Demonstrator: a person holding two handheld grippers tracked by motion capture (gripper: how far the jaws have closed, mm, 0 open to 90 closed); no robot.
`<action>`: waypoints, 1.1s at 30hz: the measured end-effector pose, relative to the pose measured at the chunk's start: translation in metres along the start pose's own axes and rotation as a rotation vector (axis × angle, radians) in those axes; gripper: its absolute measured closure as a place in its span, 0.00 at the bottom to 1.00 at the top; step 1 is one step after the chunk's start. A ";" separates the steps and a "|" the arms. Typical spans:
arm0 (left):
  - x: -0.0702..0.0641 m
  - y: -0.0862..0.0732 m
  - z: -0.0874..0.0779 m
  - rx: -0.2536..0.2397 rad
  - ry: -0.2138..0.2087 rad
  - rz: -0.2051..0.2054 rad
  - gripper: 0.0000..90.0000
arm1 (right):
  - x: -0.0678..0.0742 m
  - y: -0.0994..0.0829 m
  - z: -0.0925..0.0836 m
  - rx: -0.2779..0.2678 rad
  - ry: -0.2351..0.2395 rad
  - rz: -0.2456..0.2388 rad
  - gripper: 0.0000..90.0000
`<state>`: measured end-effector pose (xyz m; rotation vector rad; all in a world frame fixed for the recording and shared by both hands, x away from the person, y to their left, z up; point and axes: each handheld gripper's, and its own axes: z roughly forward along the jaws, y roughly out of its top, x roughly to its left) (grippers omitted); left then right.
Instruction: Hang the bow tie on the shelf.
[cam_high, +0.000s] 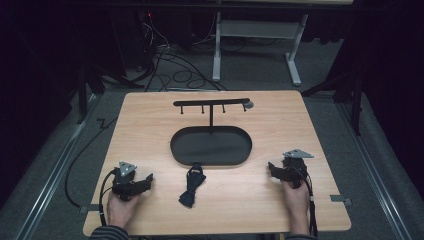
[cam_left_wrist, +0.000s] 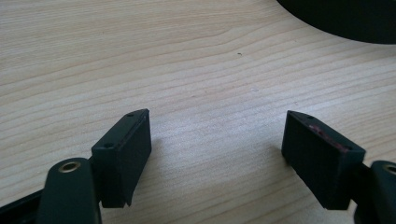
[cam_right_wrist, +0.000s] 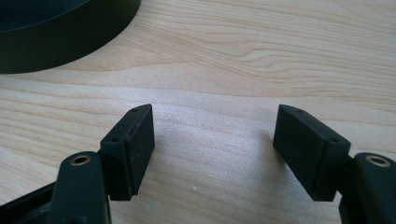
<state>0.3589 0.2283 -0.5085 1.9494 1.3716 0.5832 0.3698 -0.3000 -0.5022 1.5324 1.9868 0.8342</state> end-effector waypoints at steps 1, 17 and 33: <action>0.000 -0.001 -0.001 -0.003 0.003 -0.004 0.28 | 0.000 0.000 0.000 0.000 0.000 0.000 0.34; -0.007 0.009 -0.022 -0.028 -0.047 0.032 0.36 | 0.000 0.000 0.000 0.000 0.000 0.001 0.34; -0.049 0.032 -0.032 0.018 -0.131 0.135 0.40 | 0.000 0.000 0.000 0.000 0.000 0.001 0.34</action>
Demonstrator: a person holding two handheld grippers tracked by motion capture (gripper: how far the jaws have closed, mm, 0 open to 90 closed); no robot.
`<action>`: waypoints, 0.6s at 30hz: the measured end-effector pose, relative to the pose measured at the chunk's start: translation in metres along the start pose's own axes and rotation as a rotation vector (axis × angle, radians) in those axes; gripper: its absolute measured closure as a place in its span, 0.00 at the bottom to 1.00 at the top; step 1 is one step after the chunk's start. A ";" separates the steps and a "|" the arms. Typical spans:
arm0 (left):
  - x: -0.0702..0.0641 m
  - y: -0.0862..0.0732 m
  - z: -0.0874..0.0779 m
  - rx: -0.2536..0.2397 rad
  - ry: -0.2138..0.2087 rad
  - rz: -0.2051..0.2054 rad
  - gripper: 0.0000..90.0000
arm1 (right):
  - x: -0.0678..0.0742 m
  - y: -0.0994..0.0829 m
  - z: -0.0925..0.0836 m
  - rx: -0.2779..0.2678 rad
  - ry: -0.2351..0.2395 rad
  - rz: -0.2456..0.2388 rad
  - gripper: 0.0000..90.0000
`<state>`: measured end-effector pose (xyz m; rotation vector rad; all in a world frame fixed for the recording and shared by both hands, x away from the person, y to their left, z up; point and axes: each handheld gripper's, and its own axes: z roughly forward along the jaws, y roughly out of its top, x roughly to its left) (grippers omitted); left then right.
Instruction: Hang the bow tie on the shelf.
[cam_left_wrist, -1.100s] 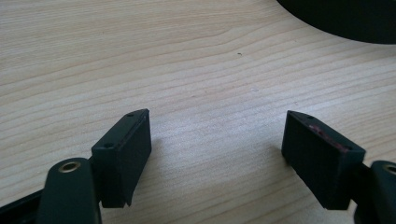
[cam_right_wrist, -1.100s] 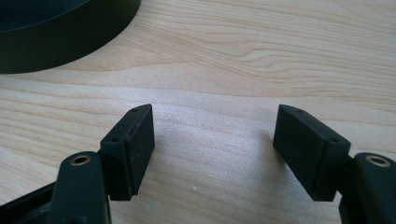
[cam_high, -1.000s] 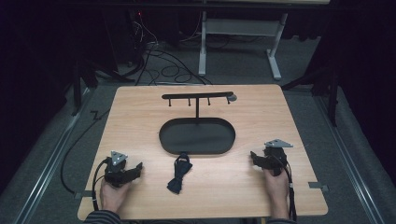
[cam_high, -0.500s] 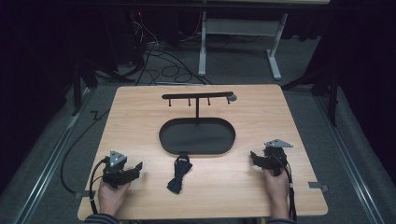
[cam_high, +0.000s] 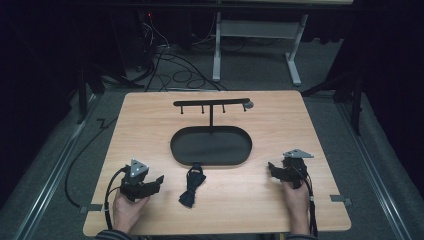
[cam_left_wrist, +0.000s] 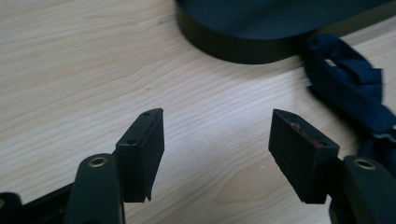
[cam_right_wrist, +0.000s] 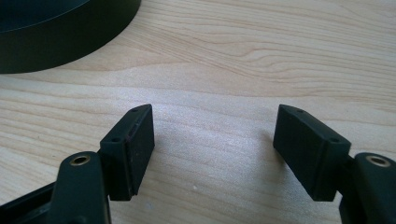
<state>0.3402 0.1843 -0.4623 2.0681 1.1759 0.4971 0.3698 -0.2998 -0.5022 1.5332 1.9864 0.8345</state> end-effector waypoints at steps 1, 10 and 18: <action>-0.004 0.002 0.000 0.002 -0.007 0.015 0.40 | 0.000 0.000 0.000 0.000 0.000 0.000 0.34; -0.029 0.017 0.007 0.012 -0.063 0.057 0.41 | 0.000 0.000 0.000 0.000 0.000 -0.004 0.34; -0.039 0.028 0.017 0.018 -0.108 0.039 0.42 | 0.000 0.000 0.000 -0.002 0.000 -0.003 0.34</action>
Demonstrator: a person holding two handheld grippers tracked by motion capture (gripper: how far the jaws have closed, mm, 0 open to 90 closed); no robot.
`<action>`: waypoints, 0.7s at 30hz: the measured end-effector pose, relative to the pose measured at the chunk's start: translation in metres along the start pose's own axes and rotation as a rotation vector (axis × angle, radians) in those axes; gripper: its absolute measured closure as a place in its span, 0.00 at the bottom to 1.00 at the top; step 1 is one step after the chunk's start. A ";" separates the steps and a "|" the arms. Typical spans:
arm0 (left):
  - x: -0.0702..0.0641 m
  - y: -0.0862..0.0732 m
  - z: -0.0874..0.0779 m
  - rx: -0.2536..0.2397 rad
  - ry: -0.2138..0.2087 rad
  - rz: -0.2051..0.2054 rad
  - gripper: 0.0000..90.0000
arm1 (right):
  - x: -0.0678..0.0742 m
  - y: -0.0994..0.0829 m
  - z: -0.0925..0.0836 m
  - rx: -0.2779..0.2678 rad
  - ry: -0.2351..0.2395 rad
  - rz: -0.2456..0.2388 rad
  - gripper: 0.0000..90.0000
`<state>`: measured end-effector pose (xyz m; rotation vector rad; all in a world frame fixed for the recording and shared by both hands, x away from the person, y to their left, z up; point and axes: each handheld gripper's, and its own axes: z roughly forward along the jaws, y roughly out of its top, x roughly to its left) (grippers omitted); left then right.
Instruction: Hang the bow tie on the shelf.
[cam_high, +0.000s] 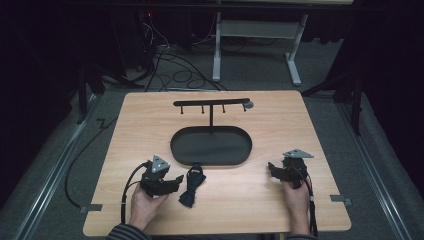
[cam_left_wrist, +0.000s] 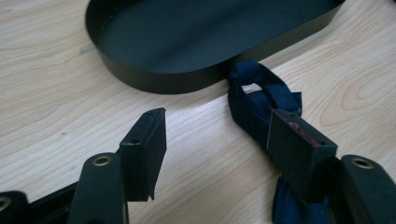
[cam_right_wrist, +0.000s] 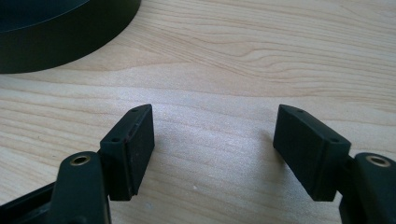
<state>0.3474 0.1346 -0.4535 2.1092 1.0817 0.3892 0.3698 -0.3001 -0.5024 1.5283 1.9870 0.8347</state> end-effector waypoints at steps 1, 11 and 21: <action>-0.001 0.001 0.002 0.005 -0.005 -0.003 0.42 | 0.000 0.000 0.000 0.000 0.000 0.000 0.34; -0.008 0.008 0.026 0.043 -0.061 -0.040 0.44 | 0.000 0.000 0.000 0.001 0.001 0.001 0.34; -0.013 0.012 0.042 0.063 -0.069 -0.042 0.47 | 0.000 0.000 0.000 0.003 0.001 0.001 0.34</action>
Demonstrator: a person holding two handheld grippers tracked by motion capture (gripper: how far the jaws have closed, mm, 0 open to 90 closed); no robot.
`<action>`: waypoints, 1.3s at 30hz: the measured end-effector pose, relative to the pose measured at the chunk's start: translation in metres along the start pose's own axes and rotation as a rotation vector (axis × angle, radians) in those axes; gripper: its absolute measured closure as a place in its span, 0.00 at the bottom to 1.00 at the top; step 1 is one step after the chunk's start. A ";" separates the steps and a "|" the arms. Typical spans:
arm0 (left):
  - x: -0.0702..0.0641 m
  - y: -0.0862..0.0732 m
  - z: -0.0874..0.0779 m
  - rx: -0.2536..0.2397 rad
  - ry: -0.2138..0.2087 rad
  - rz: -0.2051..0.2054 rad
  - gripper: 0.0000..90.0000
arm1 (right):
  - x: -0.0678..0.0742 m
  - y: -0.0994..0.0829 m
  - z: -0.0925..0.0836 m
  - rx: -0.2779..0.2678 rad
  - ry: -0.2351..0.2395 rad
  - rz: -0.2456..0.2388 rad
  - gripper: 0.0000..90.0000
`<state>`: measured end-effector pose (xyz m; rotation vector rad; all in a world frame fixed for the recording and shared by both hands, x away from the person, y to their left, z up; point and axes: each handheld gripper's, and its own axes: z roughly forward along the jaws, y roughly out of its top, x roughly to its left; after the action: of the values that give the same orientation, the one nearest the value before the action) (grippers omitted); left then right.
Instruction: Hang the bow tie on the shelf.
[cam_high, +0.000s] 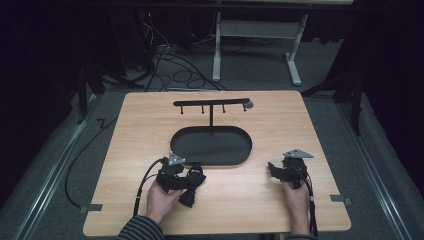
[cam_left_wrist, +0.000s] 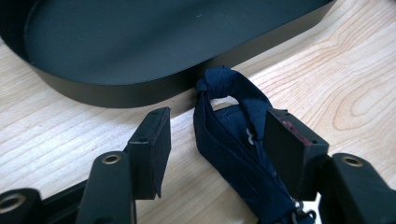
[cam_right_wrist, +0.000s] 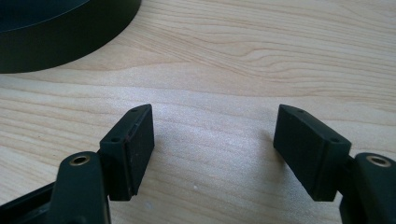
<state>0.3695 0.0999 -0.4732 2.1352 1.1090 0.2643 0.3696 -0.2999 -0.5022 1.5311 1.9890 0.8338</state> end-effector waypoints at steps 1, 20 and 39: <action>-0.001 0.001 0.002 0.000 -0.002 0.000 0.48 | 0.000 0.000 0.000 0.000 0.000 0.000 0.34; -0.002 0.002 0.012 0.041 -0.005 0.053 0.87 | 0.000 0.000 0.000 0.000 0.000 0.000 0.34; -0.005 0.006 -0.007 -0.013 -0.053 0.085 0.99 | 0.000 0.000 0.000 -0.001 0.000 -0.002 0.34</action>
<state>0.3667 0.0973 -0.4630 2.1685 0.9851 0.2517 0.3696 -0.3000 -0.5023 1.5282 1.9894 0.8341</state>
